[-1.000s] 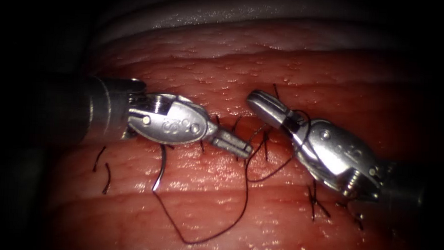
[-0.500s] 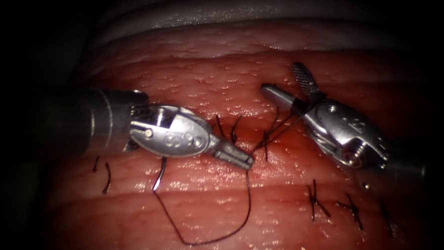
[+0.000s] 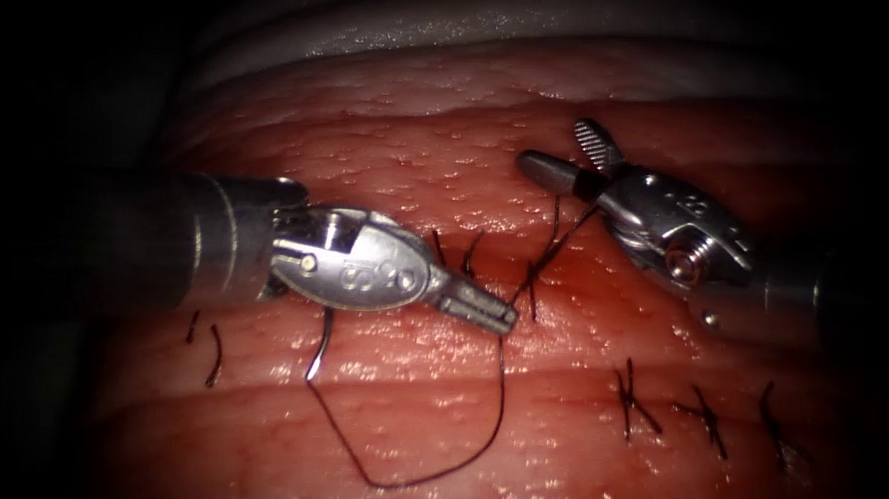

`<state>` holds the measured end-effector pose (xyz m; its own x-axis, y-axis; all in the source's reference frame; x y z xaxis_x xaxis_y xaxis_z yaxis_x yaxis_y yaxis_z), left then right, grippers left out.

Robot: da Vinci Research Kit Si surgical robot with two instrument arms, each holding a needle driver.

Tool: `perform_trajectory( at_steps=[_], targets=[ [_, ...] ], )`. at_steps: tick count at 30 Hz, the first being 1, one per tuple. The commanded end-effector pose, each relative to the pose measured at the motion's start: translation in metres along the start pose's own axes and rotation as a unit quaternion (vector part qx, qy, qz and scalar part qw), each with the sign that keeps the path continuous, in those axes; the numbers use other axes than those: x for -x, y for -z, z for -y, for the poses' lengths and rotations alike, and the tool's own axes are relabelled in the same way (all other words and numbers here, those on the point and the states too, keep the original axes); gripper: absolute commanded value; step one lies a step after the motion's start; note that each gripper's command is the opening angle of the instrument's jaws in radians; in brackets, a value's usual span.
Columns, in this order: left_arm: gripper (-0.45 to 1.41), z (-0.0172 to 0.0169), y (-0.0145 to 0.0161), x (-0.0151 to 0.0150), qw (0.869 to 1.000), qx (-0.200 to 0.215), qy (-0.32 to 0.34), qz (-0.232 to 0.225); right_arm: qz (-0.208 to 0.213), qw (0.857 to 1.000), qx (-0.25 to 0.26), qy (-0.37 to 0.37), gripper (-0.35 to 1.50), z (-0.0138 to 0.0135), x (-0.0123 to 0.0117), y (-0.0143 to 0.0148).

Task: Wound Closure
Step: Grab the tail end of the suture with the right jaws.

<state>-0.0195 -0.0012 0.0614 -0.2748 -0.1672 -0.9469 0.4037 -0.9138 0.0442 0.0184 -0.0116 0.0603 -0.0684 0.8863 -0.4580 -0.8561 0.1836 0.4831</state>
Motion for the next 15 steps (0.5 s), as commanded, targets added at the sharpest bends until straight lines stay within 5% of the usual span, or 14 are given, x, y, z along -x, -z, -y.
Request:
perform_trajectory(
  at_steps=[1, 8, 12, 15],
  targets=[
    [-0.45, 0.0002, -0.0005, 0.0003, 1.000, 0.000, -0.001, 0.000, 0.016, 1.000, -0.005, -0.002, 0.88, 0.0007, 0.0002, -0.0004],
    [-0.45, -0.0002, -0.0005, 0.0009, 1.000, 0.002, -0.004, 0.001, 0.043, 0.999, -0.020, -0.013, 0.32, 0.0010, 0.0004, -0.0004],
    [-0.45, -0.0003, -0.0006, 0.0010, 1.000, 0.004, -0.005, 0.002, 0.042, 0.999, -0.010, -0.016, 0.63, 0.0010, 0.0003, -0.0008],
    [-0.45, -0.0003, -0.0007, 0.0010, 1.000, 0.005, -0.005, 0.003, 0.042, 0.999, -0.010, -0.020, 0.57, 0.0010, 0.0002, -0.0010]
  ],
)
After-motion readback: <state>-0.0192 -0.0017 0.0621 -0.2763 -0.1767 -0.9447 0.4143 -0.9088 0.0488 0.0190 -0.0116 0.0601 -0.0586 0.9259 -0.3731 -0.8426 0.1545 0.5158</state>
